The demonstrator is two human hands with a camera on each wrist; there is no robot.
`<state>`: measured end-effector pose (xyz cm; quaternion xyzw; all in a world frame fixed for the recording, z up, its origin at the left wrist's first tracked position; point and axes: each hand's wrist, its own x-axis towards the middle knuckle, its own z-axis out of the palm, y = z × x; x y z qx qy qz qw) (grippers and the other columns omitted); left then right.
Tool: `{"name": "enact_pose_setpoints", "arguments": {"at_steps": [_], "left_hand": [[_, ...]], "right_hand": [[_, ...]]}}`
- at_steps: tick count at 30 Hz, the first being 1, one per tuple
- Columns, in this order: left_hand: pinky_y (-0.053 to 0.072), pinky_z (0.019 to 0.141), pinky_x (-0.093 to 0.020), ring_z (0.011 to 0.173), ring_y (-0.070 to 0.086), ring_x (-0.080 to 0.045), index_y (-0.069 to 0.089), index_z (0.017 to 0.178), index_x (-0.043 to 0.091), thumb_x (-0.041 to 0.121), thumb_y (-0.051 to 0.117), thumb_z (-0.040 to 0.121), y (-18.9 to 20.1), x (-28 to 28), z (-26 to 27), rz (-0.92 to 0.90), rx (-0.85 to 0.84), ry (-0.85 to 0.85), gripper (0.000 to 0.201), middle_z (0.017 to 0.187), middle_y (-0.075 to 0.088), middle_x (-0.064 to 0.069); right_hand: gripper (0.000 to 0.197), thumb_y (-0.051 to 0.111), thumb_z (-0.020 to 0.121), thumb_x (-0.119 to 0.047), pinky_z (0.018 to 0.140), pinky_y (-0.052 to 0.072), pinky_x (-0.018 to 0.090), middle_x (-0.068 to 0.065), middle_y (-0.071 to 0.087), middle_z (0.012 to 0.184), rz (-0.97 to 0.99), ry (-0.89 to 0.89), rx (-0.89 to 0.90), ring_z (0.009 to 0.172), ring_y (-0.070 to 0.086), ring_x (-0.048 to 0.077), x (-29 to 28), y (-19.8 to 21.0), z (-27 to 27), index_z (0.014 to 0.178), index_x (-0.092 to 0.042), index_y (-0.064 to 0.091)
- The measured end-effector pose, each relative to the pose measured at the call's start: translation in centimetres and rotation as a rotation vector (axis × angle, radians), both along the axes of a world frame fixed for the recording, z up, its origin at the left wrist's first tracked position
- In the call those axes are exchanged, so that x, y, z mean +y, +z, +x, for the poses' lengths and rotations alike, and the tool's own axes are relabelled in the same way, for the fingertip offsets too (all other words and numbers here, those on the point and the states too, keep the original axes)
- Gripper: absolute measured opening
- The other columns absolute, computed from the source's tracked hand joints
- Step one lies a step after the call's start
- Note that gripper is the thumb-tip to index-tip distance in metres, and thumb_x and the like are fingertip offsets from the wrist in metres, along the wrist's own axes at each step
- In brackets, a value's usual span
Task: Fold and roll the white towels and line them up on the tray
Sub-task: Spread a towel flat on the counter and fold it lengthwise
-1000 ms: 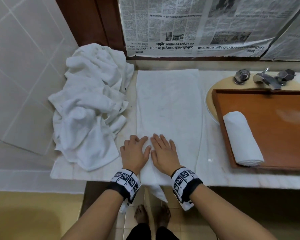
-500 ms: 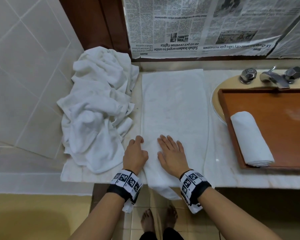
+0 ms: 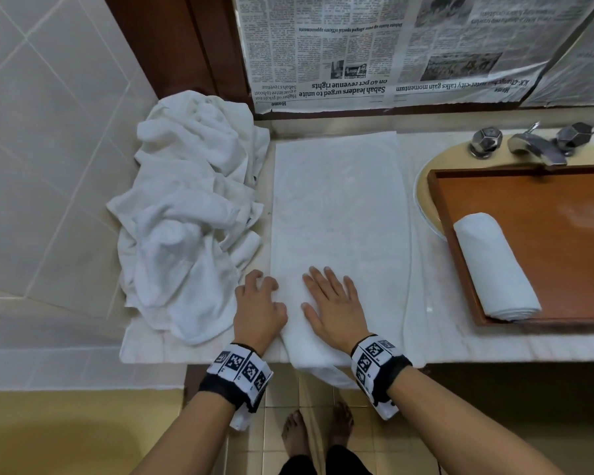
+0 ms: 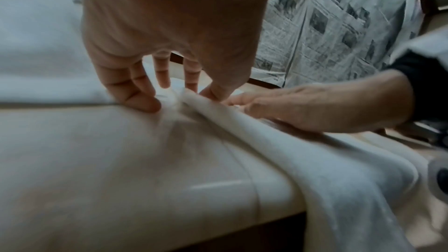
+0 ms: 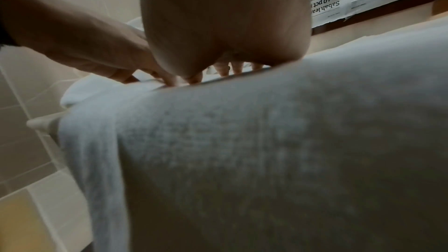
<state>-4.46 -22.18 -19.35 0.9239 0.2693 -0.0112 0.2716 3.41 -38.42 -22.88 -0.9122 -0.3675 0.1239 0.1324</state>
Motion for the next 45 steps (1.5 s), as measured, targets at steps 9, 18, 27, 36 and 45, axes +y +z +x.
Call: {"name": "enact_pose_setpoints", "arguments": {"at_steps": [9, 18, 27, 36, 45], "left_hand": [[0.043, 0.095, -0.040, 0.114, 0.047, -0.028, 0.055, 0.131, 0.018, 0.038, 0.054, 0.085, 0.0, -0.9, -2.7, -0.019, -0.134, 0.012, 0.050, 0.138, 0.045, -0.006], [0.034, 0.096, -0.028, 0.120, 0.044, -0.029, 0.072, 0.067, 0.012, 0.030, 0.067, 0.086, -1.5, -0.7, -5.1, -0.020, -0.101, -0.044, 0.027, 0.130, 0.057, -0.005], [0.034, 0.108, -0.046, 0.142, 0.021, -0.020, 0.032, 0.149, 0.031, 0.038, 0.055, 0.068, 0.4, -1.4, -5.9, 0.052, 0.109, -0.279, 0.084, 0.161, 0.017, 0.007], [0.016, 0.119, -0.045, 0.151, 0.004, -0.017, 0.016, 0.157, 0.030, 0.037, 0.052, 0.067, 0.0, -1.5, -7.2, 0.039, 0.202, -0.288, 0.096, 0.165, 0.004, 0.012], [0.022, 0.117, -0.046, 0.147, 0.020, -0.018, 0.037, 0.149, 0.024, 0.022, 0.053, 0.077, 0.1, -1.7, -7.1, 0.032, 0.088, -0.165, 0.073, 0.161, 0.025, 0.005]], "right_hand": [[0.067, 0.021, 0.097, -0.050, 0.122, 0.007, 0.052, -0.003, 0.018, 0.165, 0.071, -0.002, -0.008, 0.153, 0.010, 0.019, 0.2, 0.3, -1.1, 0.156, -0.019, 0.026], [0.067, 0.015, 0.098, -0.057, 0.120, -0.006, 0.045, -0.010, 0.009, 0.166, 0.022, 0.010, -0.026, 0.153, 0.003, 0.016, -1.3, -0.1, -1.3, 0.158, -0.027, 0.019], [0.074, 0.011, 0.093, -0.054, 0.123, -0.002, 0.048, -0.004, 0.010, 0.166, 0.005, 0.000, 0.007, 0.154, 0.001, 0.017, -1.8, 0.9, -2.2, 0.158, -0.020, 0.016], [0.069, 0.013, 0.097, -0.052, 0.123, 0.006, 0.051, -0.004, 0.013, 0.166, -0.010, 0.007, -0.029, 0.153, 0.006, 0.018, -2.1, 0.2, -3.2, 0.158, -0.020, 0.021], [0.071, 0.011, 0.097, -0.053, 0.123, -0.005, 0.043, -0.002, 0.009, 0.166, -0.006, -0.085, -0.039, 0.153, 0.003, 0.016, -4.6, 0.2, -4.4, 0.159, -0.018, 0.015]]}}
